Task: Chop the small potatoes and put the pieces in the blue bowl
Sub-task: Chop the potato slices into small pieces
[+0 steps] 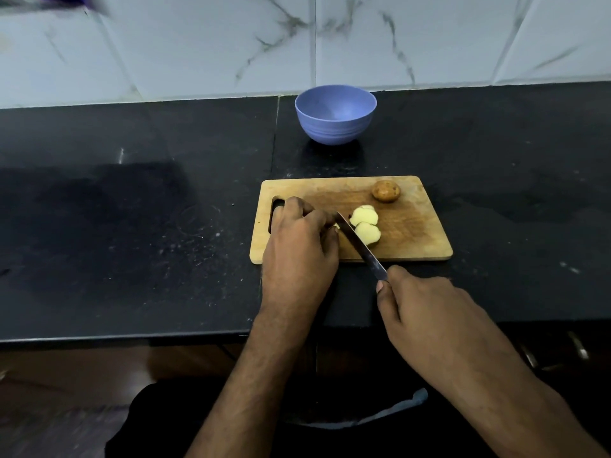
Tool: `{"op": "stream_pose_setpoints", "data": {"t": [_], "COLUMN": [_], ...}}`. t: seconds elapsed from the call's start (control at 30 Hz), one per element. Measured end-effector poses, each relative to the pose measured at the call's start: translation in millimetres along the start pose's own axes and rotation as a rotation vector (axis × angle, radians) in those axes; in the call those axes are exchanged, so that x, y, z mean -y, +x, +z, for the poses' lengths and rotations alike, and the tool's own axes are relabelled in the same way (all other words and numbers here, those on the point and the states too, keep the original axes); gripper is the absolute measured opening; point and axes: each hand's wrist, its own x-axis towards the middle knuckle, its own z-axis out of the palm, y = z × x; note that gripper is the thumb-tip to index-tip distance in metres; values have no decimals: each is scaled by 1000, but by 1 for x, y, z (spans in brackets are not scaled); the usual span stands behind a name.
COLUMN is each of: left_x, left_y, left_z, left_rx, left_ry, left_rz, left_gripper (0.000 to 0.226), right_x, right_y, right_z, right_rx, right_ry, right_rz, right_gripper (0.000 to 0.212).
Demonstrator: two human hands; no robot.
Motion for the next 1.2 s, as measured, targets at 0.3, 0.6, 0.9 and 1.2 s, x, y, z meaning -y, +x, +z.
{"op": "stream_pose_setpoints", "data": {"t": [0.3,0.6,0.9,1.2], "left_x": [3,1,-4,-21], "left_y": [1,1,3,16], "left_z": [3,0,5,25], "left_rx": [16,10,106,105], "left_ry": [-51,-148,90,67], "left_rz": [-34,-65,130,193], "left_gripper": [10,19,38,24], "right_x": [4,-12,-20,-22], "right_y": [22,20,20,19], "right_z": [-4,-9,-10,-8], "right_rx": [24,-45,-10,-15], "right_ry": [-17,295,743,720], "right_rz": [-10,44,212,175], "right_gripper": [26,34,37,35]}}
